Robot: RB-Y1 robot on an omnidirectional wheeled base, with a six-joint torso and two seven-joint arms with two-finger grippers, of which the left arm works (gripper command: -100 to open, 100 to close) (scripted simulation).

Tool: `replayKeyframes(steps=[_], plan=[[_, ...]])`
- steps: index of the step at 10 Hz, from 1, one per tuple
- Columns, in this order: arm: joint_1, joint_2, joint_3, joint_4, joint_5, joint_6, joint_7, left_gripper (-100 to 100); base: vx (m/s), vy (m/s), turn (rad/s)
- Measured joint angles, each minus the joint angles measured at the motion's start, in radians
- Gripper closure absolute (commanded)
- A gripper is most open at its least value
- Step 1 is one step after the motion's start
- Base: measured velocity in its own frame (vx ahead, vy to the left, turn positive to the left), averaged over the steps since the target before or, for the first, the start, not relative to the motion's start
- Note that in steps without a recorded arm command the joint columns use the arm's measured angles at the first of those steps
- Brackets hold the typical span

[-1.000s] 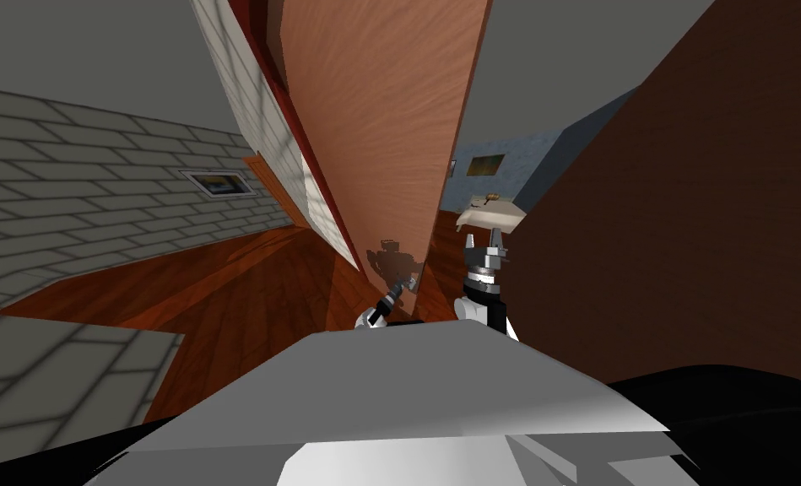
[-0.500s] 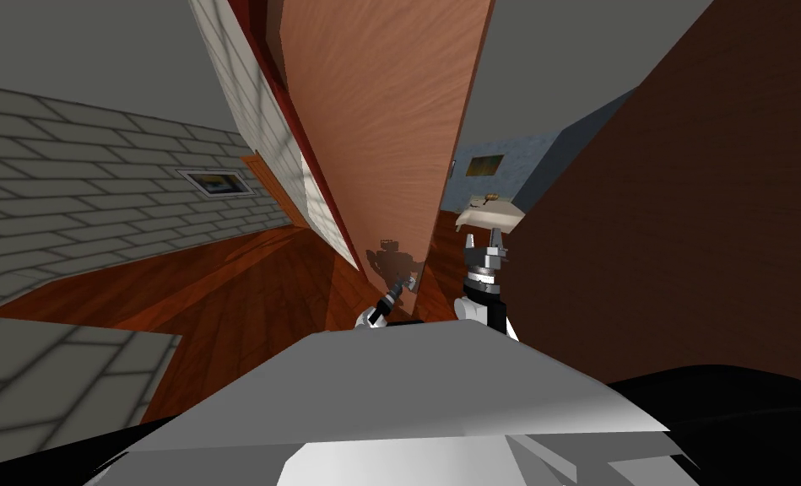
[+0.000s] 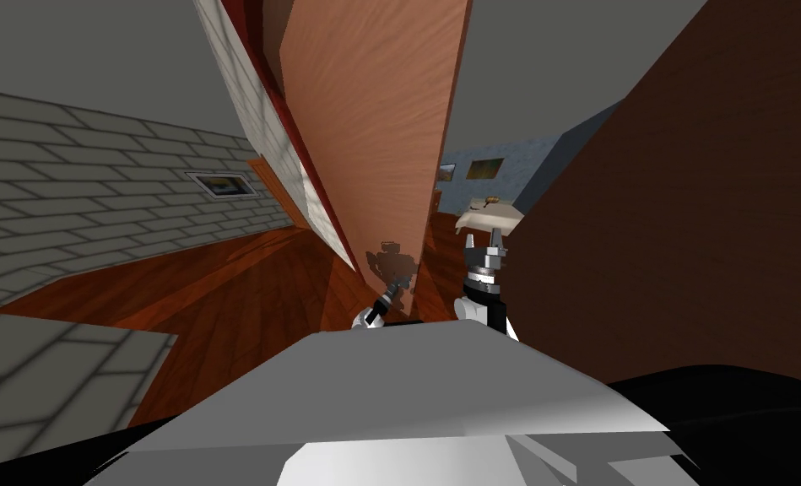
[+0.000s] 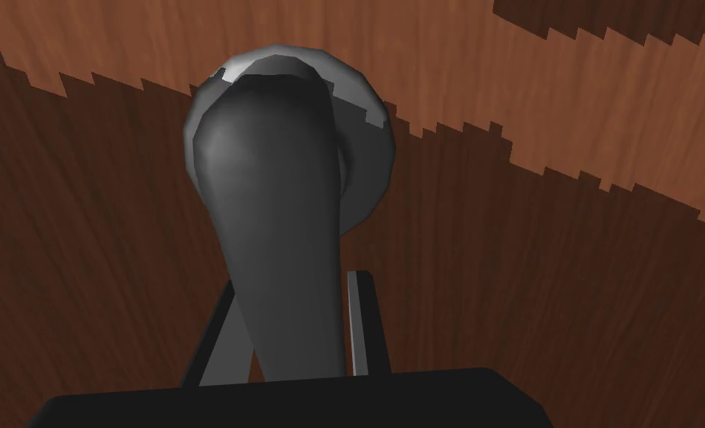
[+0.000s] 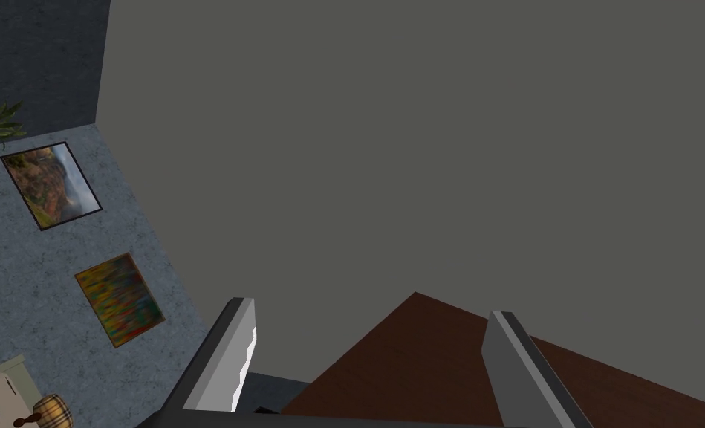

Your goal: Push the door open

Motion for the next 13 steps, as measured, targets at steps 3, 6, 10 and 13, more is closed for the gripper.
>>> replayKeyframes(steps=[3, 6, 10, 13], plan=[[-0.008, 0.005, 0.021, 0.004, 0.008, 0.001, -0.008, 100, 0.100, -0.129, 0.024], [0.021, 0.036, 0.049, -0.034, 0.019, 0.010, -0.017, 100, 0.125, -0.161, 0.053], [-0.001, 0.031, 0.089, -0.005, 0.036, 0.002, -0.032, 100, 0.095, -0.111, 0.033], [-0.018, 0.027, 0.117, 0.035, 0.048, -0.015, -0.040, 100, 0.050, -0.068, 0.013]])
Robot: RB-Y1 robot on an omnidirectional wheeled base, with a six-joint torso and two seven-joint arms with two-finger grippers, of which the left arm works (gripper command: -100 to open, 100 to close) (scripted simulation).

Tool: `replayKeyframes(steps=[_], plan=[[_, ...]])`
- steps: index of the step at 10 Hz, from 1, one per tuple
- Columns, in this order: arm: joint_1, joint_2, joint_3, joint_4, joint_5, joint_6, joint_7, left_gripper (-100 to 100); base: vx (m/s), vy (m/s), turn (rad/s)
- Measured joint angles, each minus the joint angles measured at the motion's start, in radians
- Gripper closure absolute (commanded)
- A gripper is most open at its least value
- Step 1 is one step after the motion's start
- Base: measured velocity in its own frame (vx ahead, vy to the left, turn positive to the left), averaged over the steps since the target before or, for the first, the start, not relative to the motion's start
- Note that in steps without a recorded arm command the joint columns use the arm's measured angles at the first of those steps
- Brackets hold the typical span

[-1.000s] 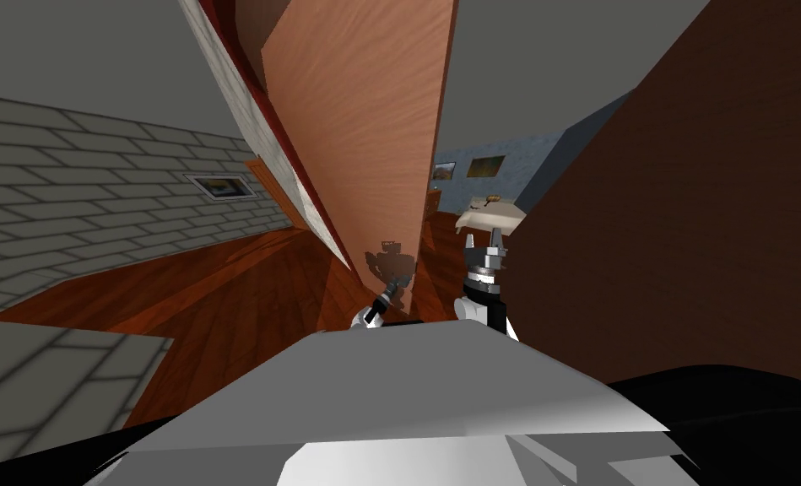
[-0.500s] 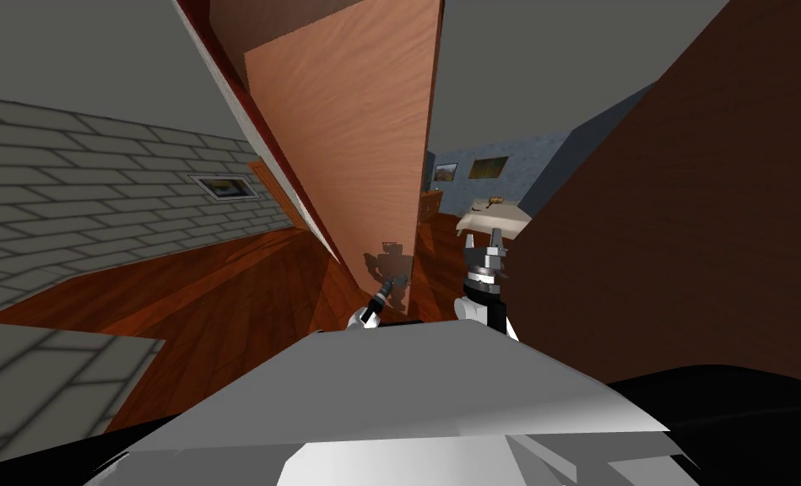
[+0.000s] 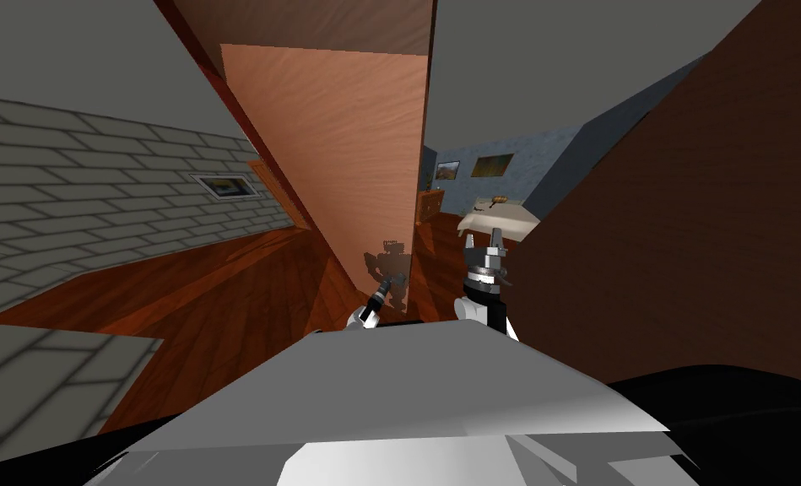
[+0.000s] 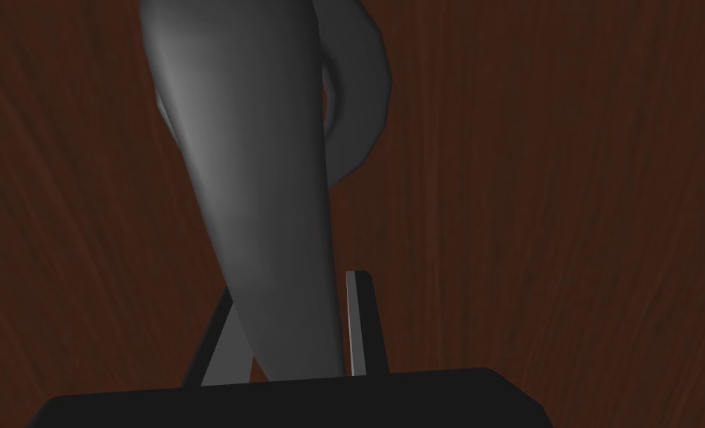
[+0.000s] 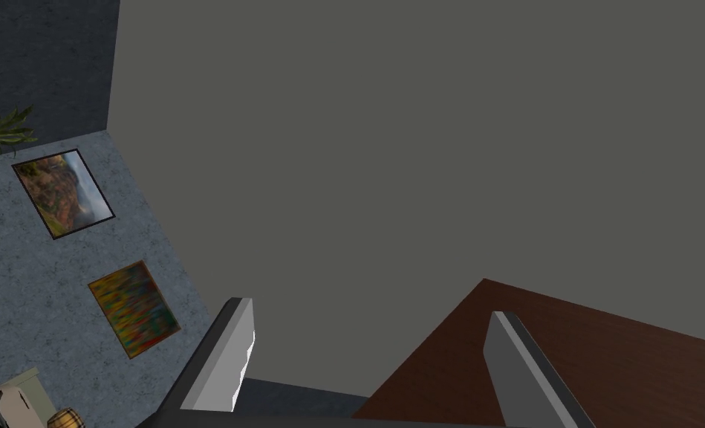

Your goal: Push the door open

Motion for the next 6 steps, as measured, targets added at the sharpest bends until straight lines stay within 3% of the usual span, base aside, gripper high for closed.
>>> replayKeyframes(steps=[2, 3, 5, 6], plan=[[0.012, 0.006, 0.012, -0.025, 0.004, 0.015, -0.005, 100, 0.072, -0.130, 0.063], [0.054, 0.023, 0.017, -0.095, 0.005, 0.048, -0.010, 100, 0.093, -0.101, 0.039], [0.038, 0.021, 0.028, -0.070, 0.011, 0.043, -0.011, 100, 0.043, -0.019, -0.016], [0.021, 0.013, 0.032, -0.042, 0.012, 0.027, -0.011, 100, 0.093, -0.080, 0.059]])
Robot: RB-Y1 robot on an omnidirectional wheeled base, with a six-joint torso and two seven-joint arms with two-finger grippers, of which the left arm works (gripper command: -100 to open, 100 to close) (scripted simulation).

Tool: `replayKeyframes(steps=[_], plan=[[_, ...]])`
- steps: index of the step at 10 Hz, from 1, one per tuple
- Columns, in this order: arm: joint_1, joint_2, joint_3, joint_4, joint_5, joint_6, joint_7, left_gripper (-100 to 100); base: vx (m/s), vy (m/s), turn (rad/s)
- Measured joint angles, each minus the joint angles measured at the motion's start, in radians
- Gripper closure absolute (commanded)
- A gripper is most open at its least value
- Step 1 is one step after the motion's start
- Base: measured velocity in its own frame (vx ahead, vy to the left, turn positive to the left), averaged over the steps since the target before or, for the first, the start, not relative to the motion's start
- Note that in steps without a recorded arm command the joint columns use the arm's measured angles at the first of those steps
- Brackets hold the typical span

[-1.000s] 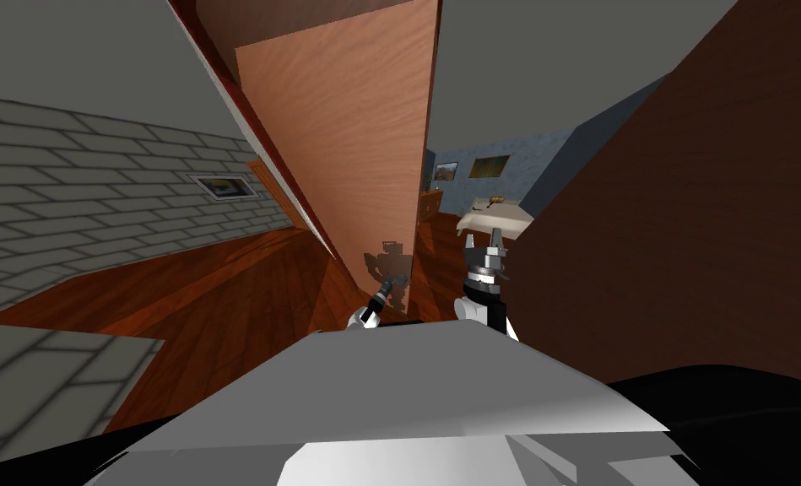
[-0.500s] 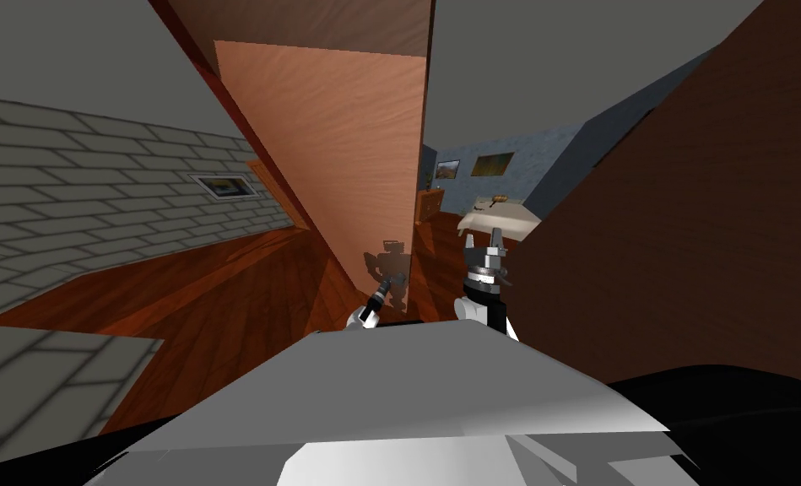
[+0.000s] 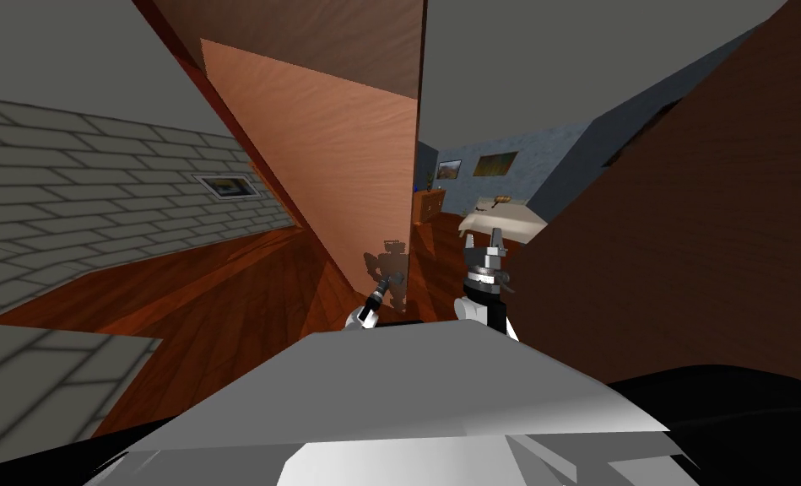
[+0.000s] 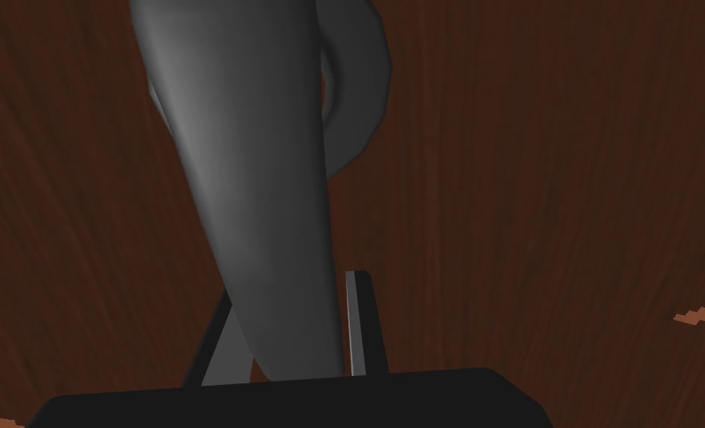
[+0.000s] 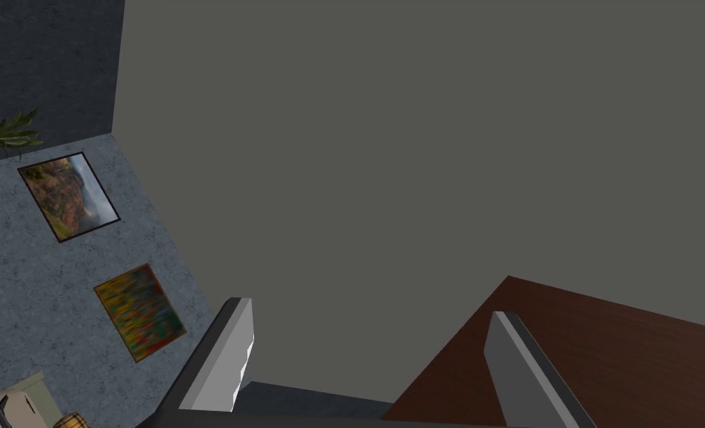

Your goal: Push the door open

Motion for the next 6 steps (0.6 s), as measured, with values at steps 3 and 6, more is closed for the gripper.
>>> replayKeyframes(steps=[3, 6], plan=[[0.015, -0.001, 0.030, -0.010, 0.011, 0.004, -0.013, 100, 0.103, -0.145, 0.051], [0.003, -0.002, 0.062, 0.002, 0.025, 0.003, -0.020, 100, 0.105, -0.147, 0.047]])
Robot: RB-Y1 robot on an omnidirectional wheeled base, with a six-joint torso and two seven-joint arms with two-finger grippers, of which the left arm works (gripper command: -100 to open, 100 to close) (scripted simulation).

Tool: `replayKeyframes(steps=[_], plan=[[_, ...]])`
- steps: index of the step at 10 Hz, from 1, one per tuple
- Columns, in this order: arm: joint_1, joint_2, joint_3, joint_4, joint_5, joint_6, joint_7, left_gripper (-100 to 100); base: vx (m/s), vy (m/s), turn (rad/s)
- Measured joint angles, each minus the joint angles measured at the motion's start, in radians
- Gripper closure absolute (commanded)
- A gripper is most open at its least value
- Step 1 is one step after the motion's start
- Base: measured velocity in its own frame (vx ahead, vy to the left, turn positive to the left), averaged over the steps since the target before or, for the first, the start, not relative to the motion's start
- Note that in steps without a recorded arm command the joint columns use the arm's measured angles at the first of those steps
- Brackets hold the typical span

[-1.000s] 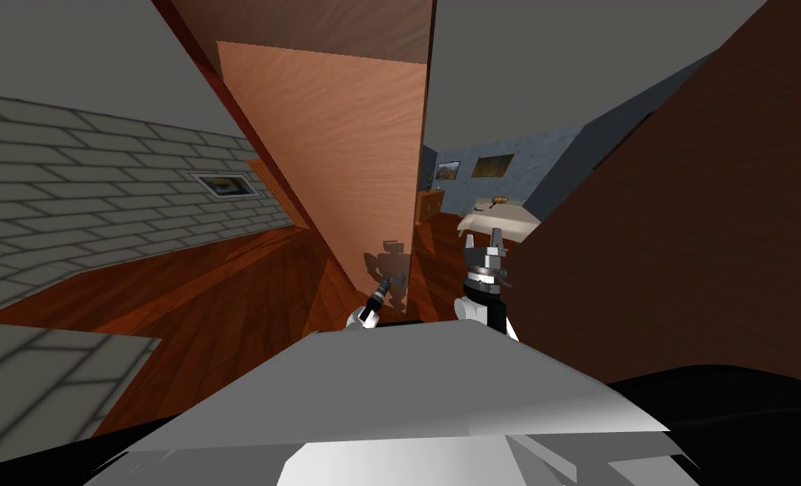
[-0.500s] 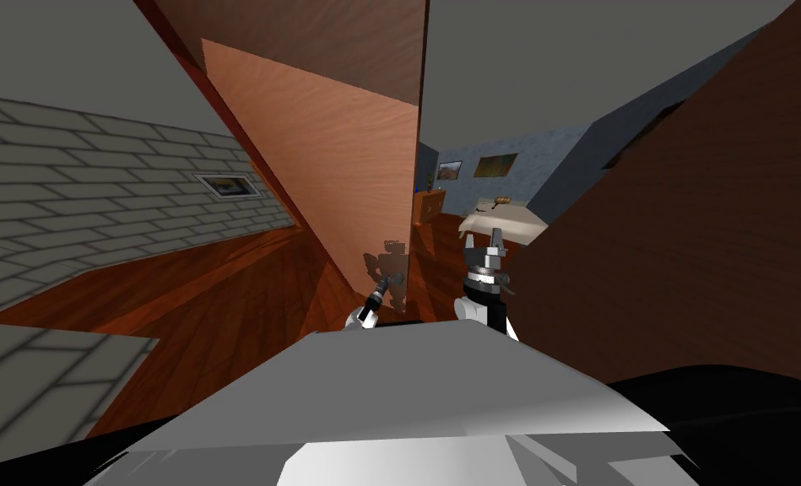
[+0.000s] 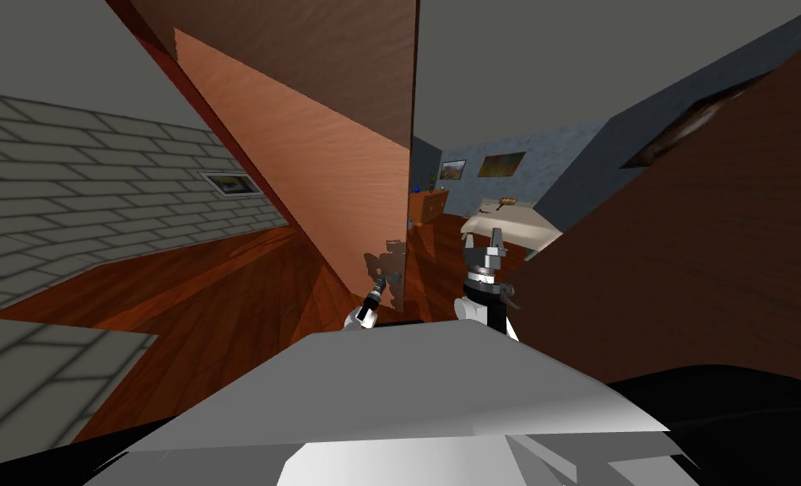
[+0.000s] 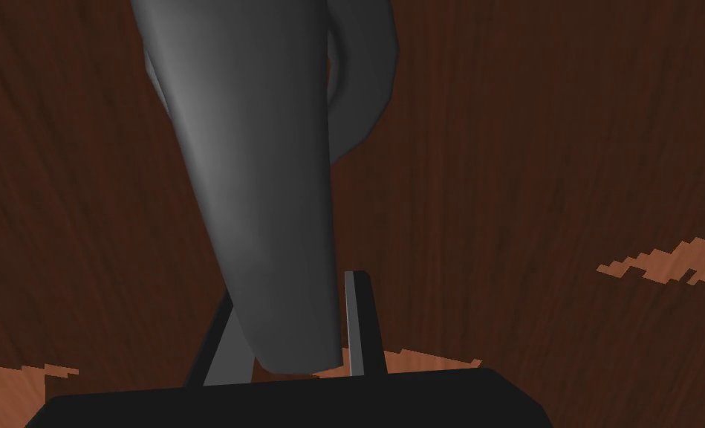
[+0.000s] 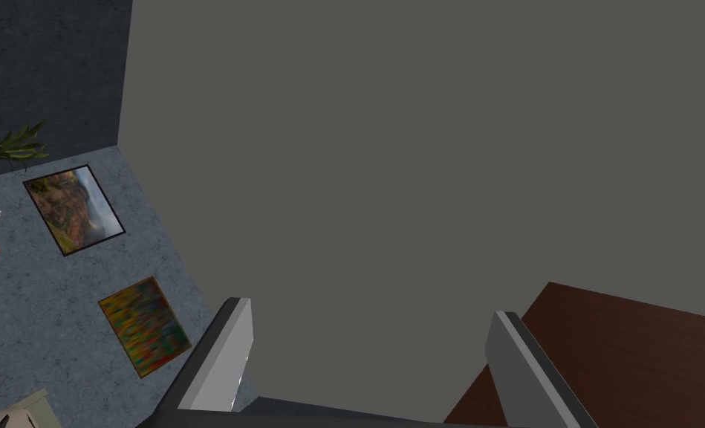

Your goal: Push the door open

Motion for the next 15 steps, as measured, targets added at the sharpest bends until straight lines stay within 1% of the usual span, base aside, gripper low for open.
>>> replayKeyframes(steps=[1, 2, 4, 5, 6, 7, 8, 10, 11, 12, 13, 14, 15], plan=[[0.005, -0.001, 0.015, -0.006, 0.006, 0.004, -0.005, 100, 0.133, -0.182, 0.073], [-0.001, -0.004, 0.029, 0.006, 0.012, -0.001, -0.009, 100, 0.098, -0.160, 0.060], [-0.002, -0.004, 0.055, -0.001, 0.023, -0.001, -0.016, 100, 0.073, -0.178, 0.050], [-0.001, -0.009, 0.065, -0.003, 0.027, -0.001, -0.020, 100, 0.033, -0.049, 0.050], [-0.002, -0.005, 0.070, -0.003, 0.030, -0.001, -0.021, 100, 0.117, -0.050, 0.080], [-0.009, -0.005, 0.080, 0.021, 0.033, -0.009, -0.030, 100, 0.177, -0.091, 0.055], [-0.007, -0.004, 0.087, 0.033, 0.035, -0.013, -0.039, 100, 0.103, -0.067, 0.018], [0.021, 0.001, 0.097, -0.020, 0.037, 0.010, -0.057, 100, 0.134, -0.098, 0.057], [0.032, -0.001, 0.107, -0.042, 0.040, 0.025, -0.072, 100, 0.132, -0.089, 0.041], [0.030, -0.001, 0.113, -0.041, 0.042, 0.026, -0.078, 100, 0.077, -0.019, 0.000], [0.016, -0.004, 0.117, -0.019, 0.044, 0.014, -0.078, 100, 0.161, -0.060, 0.076], [0.014, -0.018, 0.129, -0.005, 0.048, 0.006, -0.089, 100, 0.180, -0.116, 0.090], [0.015, -0.027, 0.140, 0.000, 0.051, 0.005, -0.102, 100, 0.159, -0.106, 0.082]])
